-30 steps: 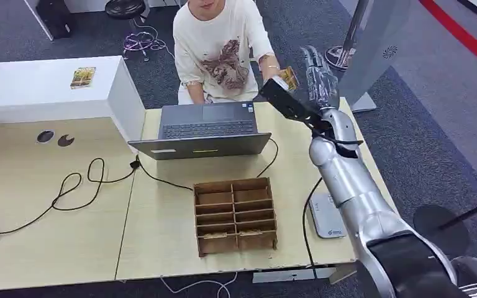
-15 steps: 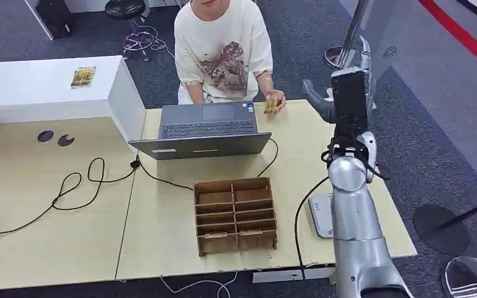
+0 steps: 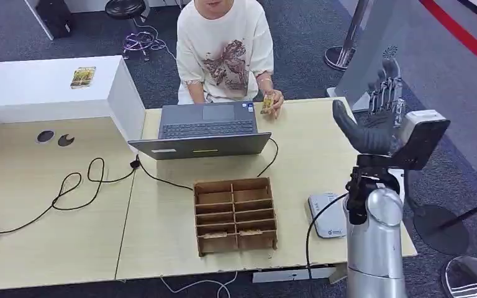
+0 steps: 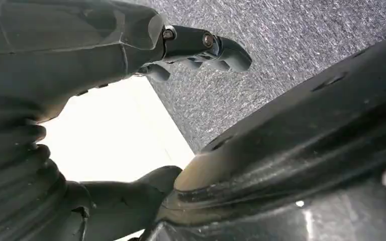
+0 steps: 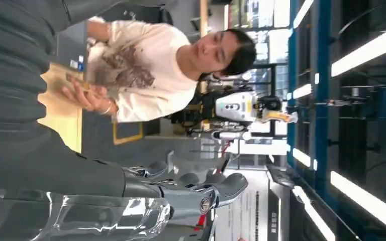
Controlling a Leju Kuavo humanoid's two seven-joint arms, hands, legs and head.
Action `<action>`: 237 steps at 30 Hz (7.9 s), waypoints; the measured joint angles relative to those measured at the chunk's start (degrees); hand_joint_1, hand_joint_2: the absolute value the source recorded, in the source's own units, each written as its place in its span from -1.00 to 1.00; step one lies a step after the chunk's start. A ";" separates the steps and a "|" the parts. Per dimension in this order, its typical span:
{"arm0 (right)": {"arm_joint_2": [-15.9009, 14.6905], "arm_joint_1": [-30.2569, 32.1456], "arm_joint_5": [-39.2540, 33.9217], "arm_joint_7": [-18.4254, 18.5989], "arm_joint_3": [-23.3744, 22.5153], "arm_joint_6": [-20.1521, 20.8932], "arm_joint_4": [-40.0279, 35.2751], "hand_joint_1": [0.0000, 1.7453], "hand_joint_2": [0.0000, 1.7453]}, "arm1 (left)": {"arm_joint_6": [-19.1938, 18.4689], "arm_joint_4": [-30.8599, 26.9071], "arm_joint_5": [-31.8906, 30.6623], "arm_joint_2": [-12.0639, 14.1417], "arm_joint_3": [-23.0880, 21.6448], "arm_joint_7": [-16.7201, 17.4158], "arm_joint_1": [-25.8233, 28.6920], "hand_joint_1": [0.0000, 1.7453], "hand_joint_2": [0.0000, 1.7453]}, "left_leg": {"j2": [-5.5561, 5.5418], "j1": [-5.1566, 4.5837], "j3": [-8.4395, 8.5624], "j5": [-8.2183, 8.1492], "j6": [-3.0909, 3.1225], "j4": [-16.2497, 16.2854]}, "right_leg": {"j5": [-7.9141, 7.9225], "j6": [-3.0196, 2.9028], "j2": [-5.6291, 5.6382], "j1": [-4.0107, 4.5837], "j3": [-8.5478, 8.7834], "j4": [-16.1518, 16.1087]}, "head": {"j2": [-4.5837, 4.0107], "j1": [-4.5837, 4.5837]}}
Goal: Pass the card to the sensor for recognition and then transmit it.
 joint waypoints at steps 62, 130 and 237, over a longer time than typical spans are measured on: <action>-23.49 43.36 47.05 5.95 15.29 -26.77 -23.72 -1.00 1.00 | 3.65 -0.02 3.19 -1.73 4.48 0.66 0.82 -1.00 1.00 | 0.02 -0.01 -0.08 -0.04 -0.01 -0.02 | -0.01 0.00 0.02 -0.01 -0.05 -0.07 | 0.00 -0.02; -40.44 26.82 61.49 18.57 40.50 -17.70 -9.91 -0.20 1.00 | 2.49 -0.02 1.38 -1.66 4.81 0.31 0.63 -1.00 1.00 | 0.03 -0.01 -0.08 -0.04 -0.01 -0.01 | 0.00 0.01 0.03 -0.02 -0.05 -0.06 | 0.00 0.00; -28.79 10.86 64.79 18.84 54.23 -15.91 10.88 0.52 1.00 | 0.79 0.00 -0.35 -1.36 4.81 -0.83 0.49 -1.00 1.00 | 0.02 0.00 -0.10 -0.03 -0.02 -0.01 | 0.00 0.01 0.03 -0.01 -0.05 -0.03 | -0.02 0.00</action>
